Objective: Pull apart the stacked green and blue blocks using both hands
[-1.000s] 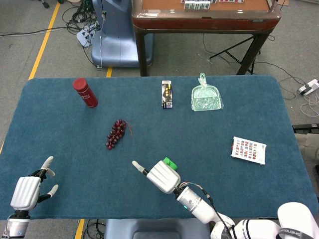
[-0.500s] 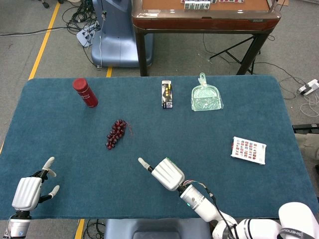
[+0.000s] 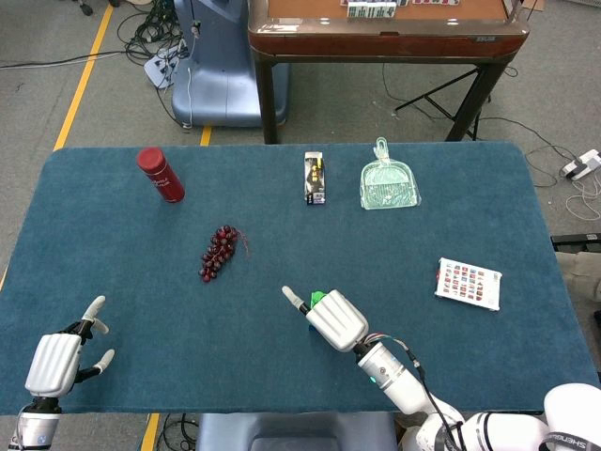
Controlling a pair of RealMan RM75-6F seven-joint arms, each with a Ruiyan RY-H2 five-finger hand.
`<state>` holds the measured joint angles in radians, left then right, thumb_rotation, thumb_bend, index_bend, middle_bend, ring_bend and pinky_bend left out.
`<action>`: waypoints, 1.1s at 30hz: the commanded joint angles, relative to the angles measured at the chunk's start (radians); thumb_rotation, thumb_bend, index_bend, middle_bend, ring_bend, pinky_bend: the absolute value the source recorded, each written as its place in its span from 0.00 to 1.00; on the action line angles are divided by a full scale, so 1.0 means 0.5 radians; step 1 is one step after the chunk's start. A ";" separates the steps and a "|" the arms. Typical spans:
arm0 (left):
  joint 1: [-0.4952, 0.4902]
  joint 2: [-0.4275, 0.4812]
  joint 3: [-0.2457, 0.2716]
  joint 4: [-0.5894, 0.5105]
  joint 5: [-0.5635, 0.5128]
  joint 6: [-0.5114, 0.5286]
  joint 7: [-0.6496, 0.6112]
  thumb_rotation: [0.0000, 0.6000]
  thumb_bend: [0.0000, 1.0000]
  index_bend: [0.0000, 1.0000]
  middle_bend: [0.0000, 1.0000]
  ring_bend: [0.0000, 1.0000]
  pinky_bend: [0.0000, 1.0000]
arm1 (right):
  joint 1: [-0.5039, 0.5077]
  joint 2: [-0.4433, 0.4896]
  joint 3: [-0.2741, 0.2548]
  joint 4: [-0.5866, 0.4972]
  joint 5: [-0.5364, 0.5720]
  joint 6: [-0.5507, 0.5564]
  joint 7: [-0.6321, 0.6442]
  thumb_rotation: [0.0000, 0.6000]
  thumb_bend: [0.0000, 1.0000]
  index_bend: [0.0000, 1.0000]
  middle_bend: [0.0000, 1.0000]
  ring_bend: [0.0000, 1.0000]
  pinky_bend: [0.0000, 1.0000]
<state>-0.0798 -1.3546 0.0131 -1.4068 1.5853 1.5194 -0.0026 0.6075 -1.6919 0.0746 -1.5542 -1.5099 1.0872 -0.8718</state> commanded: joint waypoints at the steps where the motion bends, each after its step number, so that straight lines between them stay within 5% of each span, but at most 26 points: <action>1: -0.002 -0.001 0.001 -0.006 0.002 -0.002 0.007 1.00 0.27 0.06 0.44 0.47 0.65 | -0.009 0.016 -0.006 0.003 0.009 0.011 0.008 1.00 0.00 0.06 0.97 1.00 1.00; 17: 0.000 0.009 0.004 -0.028 -0.004 -0.011 0.027 1.00 0.27 0.06 0.44 0.47 0.65 | -0.052 0.110 0.025 -0.017 0.145 0.034 0.148 1.00 0.00 0.06 0.97 1.00 1.00; 24: -0.002 0.010 0.004 -0.035 -0.001 -0.011 0.027 1.00 0.27 0.06 0.44 0.47 0.65 | -0.030 0.361 0.099 -0.415 0.690 -0.231 0.214 1.00 0.00 0.08 0.97 1.00 1.00; 33: -0.004 0.021 -0.003 -0.043 -0.006 -0.008 0.032 1.00 0.27 0.06 0.44 0.47 0.65 | 0.147 0.499 0.158 -0.555 1.342 -0.408 0.152 1.00 0.00 0.09 0.98 1.00 1.00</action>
<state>-0.0816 -1.3444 0.0119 -1.4283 1.5825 1.5151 0.0137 0.6401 -1.4748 0.1382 -1.8029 -0.9244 0.9286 -0.7924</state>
